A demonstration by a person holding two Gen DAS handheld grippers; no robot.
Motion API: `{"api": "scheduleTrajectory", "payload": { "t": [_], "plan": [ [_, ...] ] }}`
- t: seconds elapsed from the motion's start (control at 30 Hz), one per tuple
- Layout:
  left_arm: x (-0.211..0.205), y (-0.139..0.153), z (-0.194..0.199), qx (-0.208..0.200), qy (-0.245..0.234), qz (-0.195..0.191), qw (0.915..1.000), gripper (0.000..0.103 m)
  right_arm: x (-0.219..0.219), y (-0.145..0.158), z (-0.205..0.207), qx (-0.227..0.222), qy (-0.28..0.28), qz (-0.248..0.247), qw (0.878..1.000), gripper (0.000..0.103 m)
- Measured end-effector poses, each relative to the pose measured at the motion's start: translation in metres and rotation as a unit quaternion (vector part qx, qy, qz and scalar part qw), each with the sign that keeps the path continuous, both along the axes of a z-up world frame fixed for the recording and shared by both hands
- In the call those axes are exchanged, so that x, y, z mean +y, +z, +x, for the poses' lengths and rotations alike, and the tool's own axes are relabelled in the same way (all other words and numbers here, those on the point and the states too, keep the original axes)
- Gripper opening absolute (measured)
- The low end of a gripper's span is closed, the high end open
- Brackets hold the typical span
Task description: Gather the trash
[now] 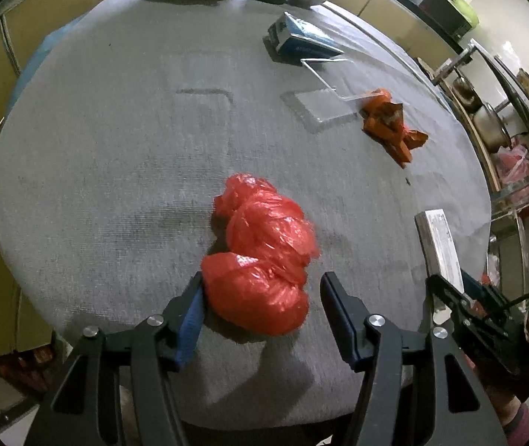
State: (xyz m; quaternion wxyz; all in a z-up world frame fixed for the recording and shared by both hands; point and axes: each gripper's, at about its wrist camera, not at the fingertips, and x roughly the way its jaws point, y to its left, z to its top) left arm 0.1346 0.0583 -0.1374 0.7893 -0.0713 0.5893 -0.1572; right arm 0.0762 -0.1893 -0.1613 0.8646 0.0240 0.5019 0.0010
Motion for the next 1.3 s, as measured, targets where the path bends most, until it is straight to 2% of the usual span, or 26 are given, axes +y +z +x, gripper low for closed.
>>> {"api": "scheduleTrajectory", "payload": {
  "t": [0.1, 0.13, 0.17, 0.4, 0.53, 0.87, 1.1, 1.3],
  "plan": [
    [0.000, 0.001, -0.002, -0.008, 0.001, -0.004, 1.0000, 0.062, -0.002, 0.000, -0.002, -0.005, -0.001, 0.007, 1.000, 0.047],
    [0.000, 0.001, -0.001, -0.010, 0.001, -0.004, 0.9999, 0.057, -0.003, 0.000, -0.002, -0.005, -0.002, 0.010, 1.000, 0.047],
    [0.001, 0.001, -0.001, -0.012, 0.001, -0.004, 0.9999, 0.044, -0.004, 0.000, -0.003, -0.006, -0.003, 0.014, 1.000, 0.047],
    [0.005, 0.002, -0.001, -0.020, 0.006, -0.009, 0.9997, 0.042, -0.006, 0.016, -0.011, -0.031, 0.007, 0.056, 0.998, 0.047],
    [0.006, 0.011, -0.004, -0.033, 0.009, -0.001, 0.9994, 0.042, -0.006, 0.026, -0.016, -0.040, 0.009, 0.083, 0.996, 0.047],
    [-0.016, 0.061, -0.029, -0.089, -0.018, 0.016, 0.9957, 0.041, -0.004, 0.057, -0.033, -0.086, 0.019, 0.104, 0.991, 0.047],
    [-0.050, 0.096, -0.055, -0.150, -0.060, 0.040, 0.9861, 0.041, -0.014, 0.083, -0.051, -0.126, 0.010, 0.110, 0.986, 0.047],
    [-0.077, 0.117, -0.076, -0.211, -0.086, 0.074, 0.9709, 0.042, -0.020, 0.098, -0.067, -0.152, 0.006, 0.105, 0.983, 0.047]
  ]
}}
